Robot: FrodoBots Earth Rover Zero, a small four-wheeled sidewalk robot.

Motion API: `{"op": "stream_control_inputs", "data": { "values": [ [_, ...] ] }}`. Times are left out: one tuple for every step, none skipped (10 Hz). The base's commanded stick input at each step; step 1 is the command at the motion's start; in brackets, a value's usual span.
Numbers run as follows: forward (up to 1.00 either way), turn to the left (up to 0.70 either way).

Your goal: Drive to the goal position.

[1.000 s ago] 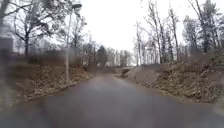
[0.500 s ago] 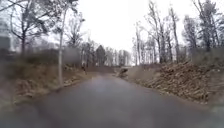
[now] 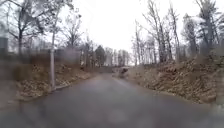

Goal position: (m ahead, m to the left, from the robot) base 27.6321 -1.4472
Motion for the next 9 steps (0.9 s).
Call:
{"op": "stream_control_inputs", "data": {
  "values": [
    [1.0, 0.0],
    [1.0, 0.0],
    [1.0, 0.0],
    [1.0, 0.13],
    [1.0, 0.4],
    [1.0, 0.4],
    [1.0, 0.4],
    [1.0, 0.4],
    [1.0, 0.4]
  ]
}}
